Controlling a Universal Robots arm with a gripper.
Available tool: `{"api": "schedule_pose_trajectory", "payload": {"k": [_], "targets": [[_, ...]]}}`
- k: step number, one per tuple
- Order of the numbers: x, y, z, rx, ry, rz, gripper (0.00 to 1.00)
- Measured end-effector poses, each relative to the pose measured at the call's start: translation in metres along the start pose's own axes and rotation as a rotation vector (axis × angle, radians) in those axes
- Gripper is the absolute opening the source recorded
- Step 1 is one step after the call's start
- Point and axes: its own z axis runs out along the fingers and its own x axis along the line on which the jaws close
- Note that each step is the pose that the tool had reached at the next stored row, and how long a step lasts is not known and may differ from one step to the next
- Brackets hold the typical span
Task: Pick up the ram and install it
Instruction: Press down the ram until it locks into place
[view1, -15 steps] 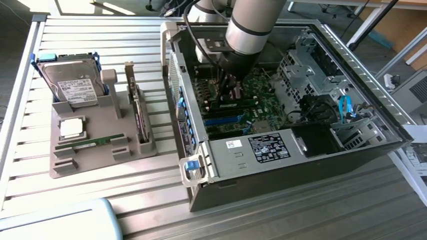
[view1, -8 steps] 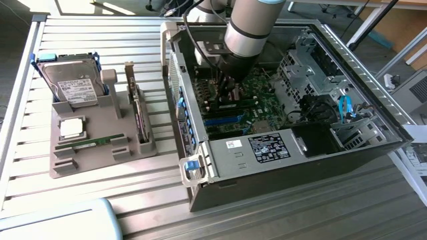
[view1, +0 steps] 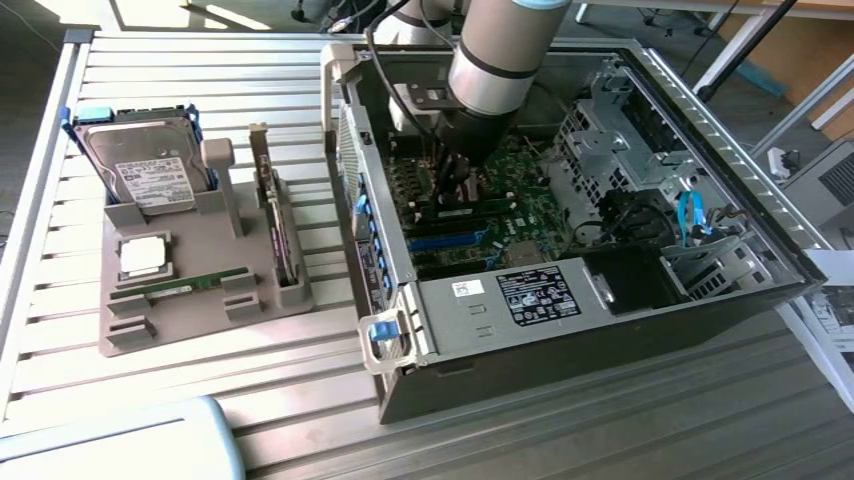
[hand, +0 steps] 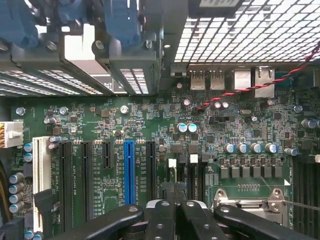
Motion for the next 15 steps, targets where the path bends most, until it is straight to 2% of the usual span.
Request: {"api": "schedule_pose_trajectory", "payload": {"k": [3,5,8,15], "targets": [[-0.001,0.0,-0.0062,0.0017,-0.003,-0.001,0.1],[0.0,0.0007,-0.017,0.0002,-0.0002,-0.002,0.1],[0.0,-0.0004,-0.0226,0.0003,-0.0004,-0.002,0.1],[-0.001,-0.0307,-0.0207,-0.0022,-0.0003,-0.002,0.1]]}}
